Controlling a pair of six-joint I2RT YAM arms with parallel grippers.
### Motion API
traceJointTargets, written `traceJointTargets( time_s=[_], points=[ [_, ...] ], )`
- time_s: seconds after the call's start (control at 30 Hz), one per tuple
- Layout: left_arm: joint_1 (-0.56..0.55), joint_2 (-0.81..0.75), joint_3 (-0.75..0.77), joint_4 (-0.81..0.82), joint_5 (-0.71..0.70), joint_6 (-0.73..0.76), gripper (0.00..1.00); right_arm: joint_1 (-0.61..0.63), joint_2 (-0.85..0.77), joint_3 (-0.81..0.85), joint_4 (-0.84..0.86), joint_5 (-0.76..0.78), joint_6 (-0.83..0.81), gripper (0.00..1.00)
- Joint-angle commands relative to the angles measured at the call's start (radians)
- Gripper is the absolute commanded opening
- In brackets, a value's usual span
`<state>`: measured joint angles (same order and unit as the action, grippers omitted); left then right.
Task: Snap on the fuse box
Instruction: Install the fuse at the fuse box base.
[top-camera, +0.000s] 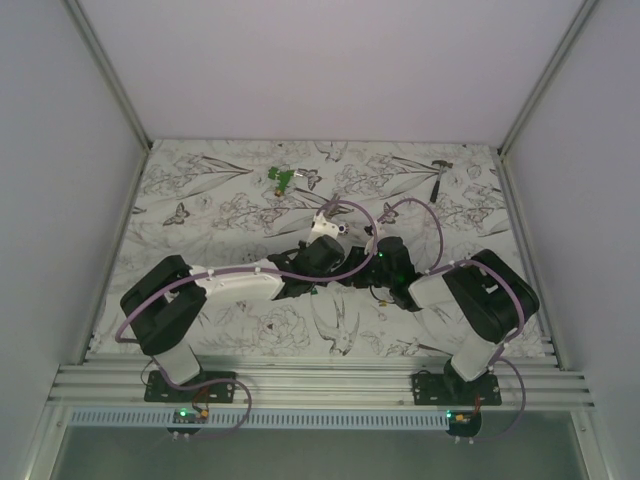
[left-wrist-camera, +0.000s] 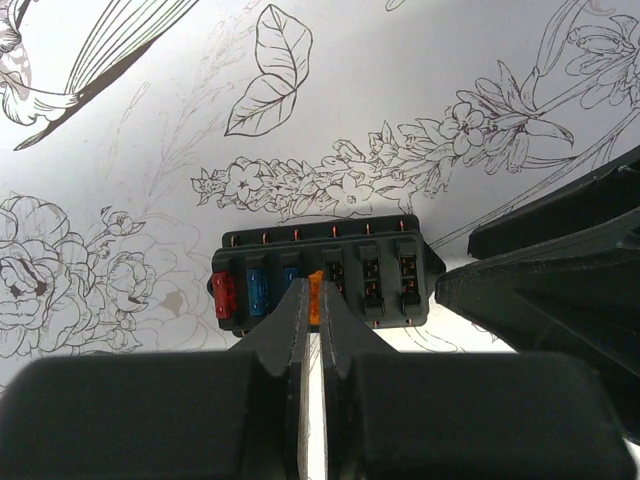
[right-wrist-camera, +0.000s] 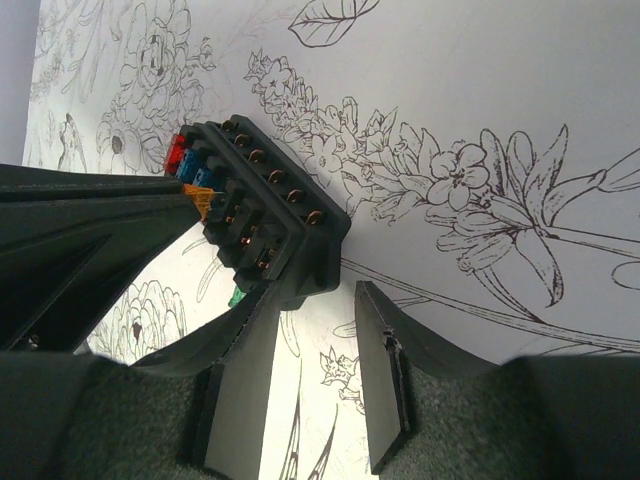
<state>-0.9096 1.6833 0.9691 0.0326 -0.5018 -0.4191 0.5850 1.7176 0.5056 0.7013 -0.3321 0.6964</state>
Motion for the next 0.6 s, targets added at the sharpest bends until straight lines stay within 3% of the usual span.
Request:
traceJointTargets(
  time_s=[0.0,0.57],
  points=[
    [-0.002,-0.014,-0.011,-0.033,-0.040,-0.026,0.00,0.009,0.010,0.013,0.004,-0.001,0.008,0.43],
    [-0.001,-0.020,-0.006,0.017,0.034,0.008,0.00,0.009,0.017,0.011,0.008,-0.005,0.006,0.43]
  ],
)
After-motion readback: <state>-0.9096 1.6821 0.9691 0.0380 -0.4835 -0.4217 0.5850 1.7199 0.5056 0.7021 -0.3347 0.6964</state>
